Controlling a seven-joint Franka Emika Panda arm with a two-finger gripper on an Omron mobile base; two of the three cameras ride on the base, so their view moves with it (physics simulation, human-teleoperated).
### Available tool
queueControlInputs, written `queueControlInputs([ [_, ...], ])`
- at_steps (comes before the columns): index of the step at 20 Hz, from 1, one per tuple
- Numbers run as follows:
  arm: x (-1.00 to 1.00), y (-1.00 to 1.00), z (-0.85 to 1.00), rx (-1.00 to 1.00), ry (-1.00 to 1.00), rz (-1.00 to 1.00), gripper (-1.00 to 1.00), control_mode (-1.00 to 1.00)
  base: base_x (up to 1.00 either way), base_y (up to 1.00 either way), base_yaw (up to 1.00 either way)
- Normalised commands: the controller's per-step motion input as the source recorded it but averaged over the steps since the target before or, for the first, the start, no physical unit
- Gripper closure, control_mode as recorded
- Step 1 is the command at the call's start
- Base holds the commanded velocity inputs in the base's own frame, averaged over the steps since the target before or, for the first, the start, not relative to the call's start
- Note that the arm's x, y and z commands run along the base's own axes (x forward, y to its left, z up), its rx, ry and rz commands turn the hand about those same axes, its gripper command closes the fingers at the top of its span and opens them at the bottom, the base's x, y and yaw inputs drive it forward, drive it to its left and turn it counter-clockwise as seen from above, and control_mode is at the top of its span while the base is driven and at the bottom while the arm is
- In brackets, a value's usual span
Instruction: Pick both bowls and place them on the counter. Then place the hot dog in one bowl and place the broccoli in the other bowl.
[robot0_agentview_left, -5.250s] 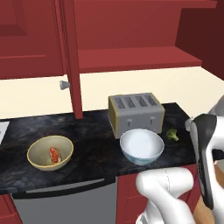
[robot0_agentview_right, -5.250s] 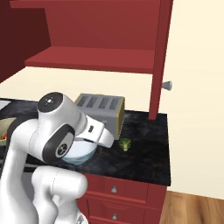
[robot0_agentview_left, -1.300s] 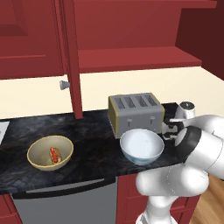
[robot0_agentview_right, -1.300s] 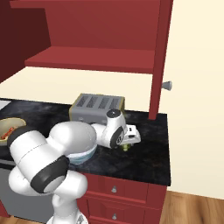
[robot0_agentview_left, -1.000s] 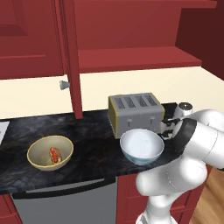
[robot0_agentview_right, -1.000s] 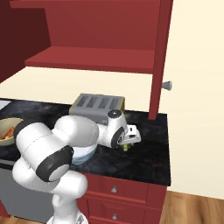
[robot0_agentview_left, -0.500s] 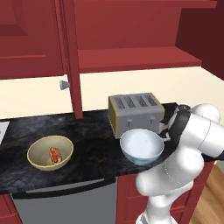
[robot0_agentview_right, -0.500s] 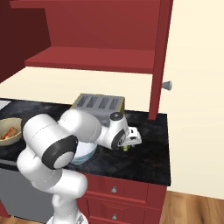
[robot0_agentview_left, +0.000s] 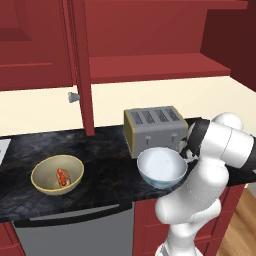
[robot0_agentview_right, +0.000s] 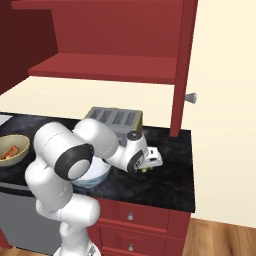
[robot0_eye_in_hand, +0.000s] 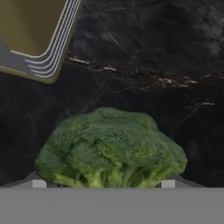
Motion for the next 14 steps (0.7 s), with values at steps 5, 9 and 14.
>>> queueControlInputs([
  [5,0.02,0.00,-0.03,0.00,0.00,0.00,1.00,-1.00,0.00,0.00,0.00],
  [9,-0.23,0.00,0.10,0.00,-0.02,0.00,1.00,-1.00,0.00,0.00,0.00],
  [14,-0.46,0.00,0.35,0.00,-0.08,0.00,1.00,-1.00,0.00,0.00,0.00],
])
